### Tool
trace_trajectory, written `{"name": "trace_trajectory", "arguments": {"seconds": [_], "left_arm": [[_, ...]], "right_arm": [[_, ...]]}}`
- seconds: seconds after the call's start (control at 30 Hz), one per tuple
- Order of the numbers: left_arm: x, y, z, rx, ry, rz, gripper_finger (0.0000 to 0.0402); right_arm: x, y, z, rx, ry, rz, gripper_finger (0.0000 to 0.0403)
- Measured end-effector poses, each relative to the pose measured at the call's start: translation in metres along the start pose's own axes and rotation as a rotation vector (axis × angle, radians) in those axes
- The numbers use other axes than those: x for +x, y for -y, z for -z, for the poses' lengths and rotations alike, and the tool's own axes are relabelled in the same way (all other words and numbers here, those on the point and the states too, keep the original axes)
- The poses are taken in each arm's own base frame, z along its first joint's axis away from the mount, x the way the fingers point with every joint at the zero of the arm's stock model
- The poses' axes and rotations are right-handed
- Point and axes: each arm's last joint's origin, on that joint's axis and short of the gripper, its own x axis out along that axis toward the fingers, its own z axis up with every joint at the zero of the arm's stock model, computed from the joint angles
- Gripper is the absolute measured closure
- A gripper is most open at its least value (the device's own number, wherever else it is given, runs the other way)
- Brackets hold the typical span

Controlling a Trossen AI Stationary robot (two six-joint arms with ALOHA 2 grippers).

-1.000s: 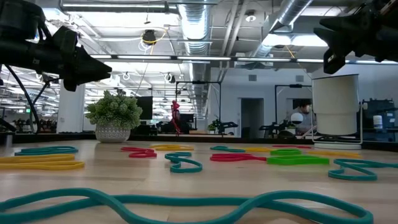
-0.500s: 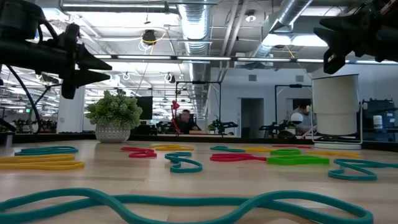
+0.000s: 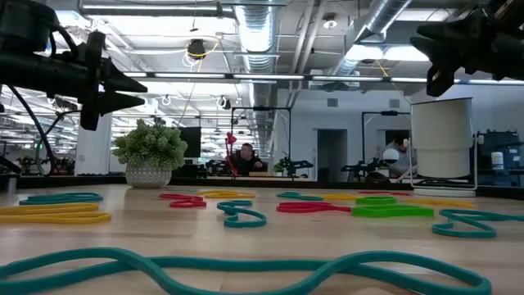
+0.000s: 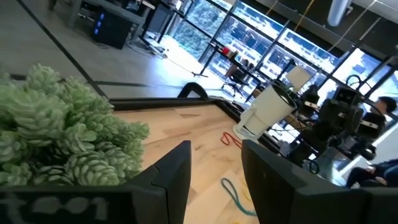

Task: Pick and place items into bin
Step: Put red rubber band into the black bin

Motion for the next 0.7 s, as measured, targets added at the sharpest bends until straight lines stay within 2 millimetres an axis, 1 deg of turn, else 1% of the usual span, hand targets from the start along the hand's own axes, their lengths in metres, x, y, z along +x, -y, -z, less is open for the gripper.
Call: {"name": "trace_trajectory", "arguments": {"seconds": [0.07, 0.17, 0.23, 0.33, 0.53, 0.63, 0.7], "left_arm": [[0.000, 0.000, 0.000, -0.019, -0.002, 0.003, 0.0270], [0.000, 0.000, 0.000, -0.045, 0.005, -0.006, 0.0270], [0.000, 0.000, -0.001, -0.065, 0.016, -0.019, 0.0270], [0.000, -0.001, -0.001, -0.086, 0.020, -0.023, 0.0270], [0.000, -0.001, -0.001, -0.129, 0.037, -0.039, 0.0270], [0.000, -0.001, -0.002, -0.074, 0.038, -0.042, 0.0270], [0.000, -0.001, -0.001, -0.035, 0.034, -0.039, 0.0270]], "right_arm": [[0.000, -0.001, -0.004, -0.053, 0.039, -0.013, 0.0317], [0.000, -0.003, -0.008, -0.182, 0.082, -0.022, 0.0317], [0.000, -0.003, -0.008, -0.208, 0.074, -0.019, 0.0317], [0.001, 0.000, -0.002, -0.240, 0.009, -0.006, 0.0317], [0.007, 0.006, 0.008, -0.128, -0.085, 0.066, 0.0317], [0.011, 0.009, 0.012, -0.119, -0.155, 0.117, 0.0317], [0.015, 0.010, 0.009, -0.110, -0.229, 0.167, 0.0317]]}}
